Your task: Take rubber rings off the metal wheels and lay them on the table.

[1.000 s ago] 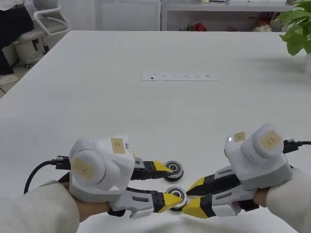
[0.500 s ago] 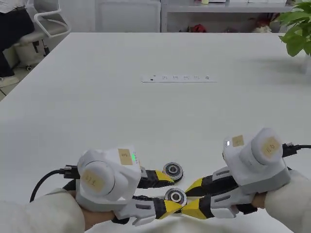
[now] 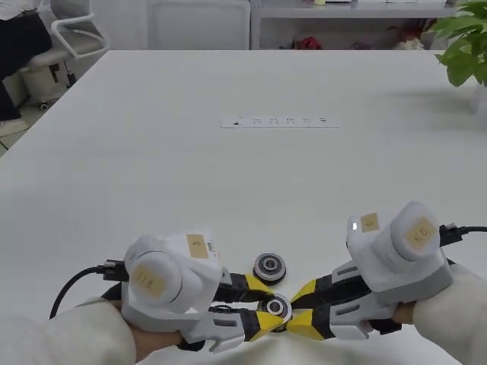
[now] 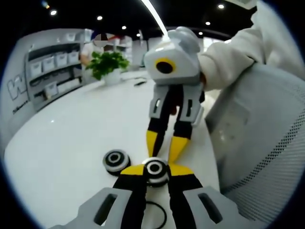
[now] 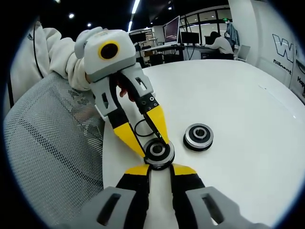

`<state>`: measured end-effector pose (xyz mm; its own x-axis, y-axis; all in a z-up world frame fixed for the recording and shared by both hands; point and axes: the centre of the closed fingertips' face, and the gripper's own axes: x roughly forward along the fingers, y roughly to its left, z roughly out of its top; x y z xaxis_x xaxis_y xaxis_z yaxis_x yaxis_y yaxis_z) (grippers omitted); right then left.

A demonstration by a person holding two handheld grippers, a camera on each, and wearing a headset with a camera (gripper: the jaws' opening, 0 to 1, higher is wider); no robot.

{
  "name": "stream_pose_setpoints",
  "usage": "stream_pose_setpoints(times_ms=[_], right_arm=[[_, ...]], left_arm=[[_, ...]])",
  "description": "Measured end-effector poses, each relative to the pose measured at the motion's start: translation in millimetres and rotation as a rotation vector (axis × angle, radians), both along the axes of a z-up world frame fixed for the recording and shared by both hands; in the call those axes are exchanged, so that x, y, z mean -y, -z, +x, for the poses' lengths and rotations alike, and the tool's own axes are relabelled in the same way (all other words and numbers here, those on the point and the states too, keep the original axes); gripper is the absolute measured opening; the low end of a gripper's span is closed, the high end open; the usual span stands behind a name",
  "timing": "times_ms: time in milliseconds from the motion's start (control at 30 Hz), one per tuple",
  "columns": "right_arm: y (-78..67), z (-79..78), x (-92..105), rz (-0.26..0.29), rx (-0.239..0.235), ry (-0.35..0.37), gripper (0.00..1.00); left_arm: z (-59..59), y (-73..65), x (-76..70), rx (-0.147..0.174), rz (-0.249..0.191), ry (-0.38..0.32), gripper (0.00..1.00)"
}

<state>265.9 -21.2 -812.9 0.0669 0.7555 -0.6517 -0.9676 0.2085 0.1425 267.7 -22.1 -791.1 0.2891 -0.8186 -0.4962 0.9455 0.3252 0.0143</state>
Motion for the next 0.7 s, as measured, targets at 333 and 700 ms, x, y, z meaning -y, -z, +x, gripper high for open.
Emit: stream_pose_setpoints(times_ms=[333, 700], right_arm=[[-0.5, 2.3, 1.7, -0.008, 0.022, -0.001, 0.04], [-0.3, 2.3, 2.1, -0.012, 0.006, 0.018, 0.03]], left_arm=[[1.3, 0.8, -2.3, -0.037, -0.027, -0.027, 0.17], [3.0, 0.5, -3.1, -0.021, -0.021, -0.022, 0.15]])
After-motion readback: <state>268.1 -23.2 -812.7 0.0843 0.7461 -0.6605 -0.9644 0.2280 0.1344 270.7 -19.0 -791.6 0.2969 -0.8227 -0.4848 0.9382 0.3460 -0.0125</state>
